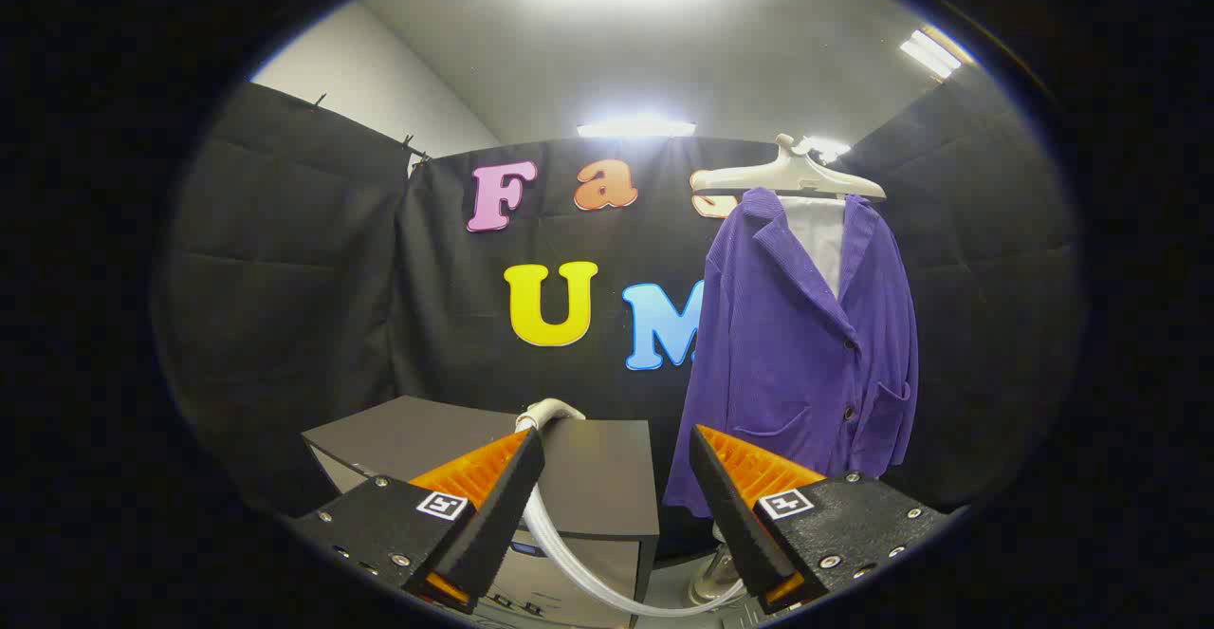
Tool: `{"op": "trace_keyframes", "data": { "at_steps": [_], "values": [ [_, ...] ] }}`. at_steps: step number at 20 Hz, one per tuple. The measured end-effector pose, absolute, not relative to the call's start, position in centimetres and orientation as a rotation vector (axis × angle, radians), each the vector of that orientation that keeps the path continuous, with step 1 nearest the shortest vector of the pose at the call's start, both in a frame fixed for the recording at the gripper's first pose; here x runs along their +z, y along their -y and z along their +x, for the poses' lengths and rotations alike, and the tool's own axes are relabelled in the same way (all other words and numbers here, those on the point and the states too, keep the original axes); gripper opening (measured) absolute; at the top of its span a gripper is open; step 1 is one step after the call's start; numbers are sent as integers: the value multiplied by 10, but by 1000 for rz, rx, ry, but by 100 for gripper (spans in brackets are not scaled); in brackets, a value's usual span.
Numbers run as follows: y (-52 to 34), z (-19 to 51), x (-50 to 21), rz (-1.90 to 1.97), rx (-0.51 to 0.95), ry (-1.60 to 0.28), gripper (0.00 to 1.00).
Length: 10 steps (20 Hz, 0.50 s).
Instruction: Iron the clothes twice with a garment steamer, once on the left side and once on the right side.
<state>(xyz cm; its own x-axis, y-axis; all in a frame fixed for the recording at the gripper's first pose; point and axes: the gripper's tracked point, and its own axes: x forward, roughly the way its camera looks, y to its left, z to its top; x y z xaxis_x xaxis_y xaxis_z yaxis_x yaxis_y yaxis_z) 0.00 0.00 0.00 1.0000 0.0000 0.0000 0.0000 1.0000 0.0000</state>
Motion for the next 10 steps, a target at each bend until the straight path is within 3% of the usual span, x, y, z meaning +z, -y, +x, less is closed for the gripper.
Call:
{"op": "trace_keyframes", "data": {
  "at_steps": [10],
  "values": [
    [18,-28,13,-60,89,11,95]
  ]
}}
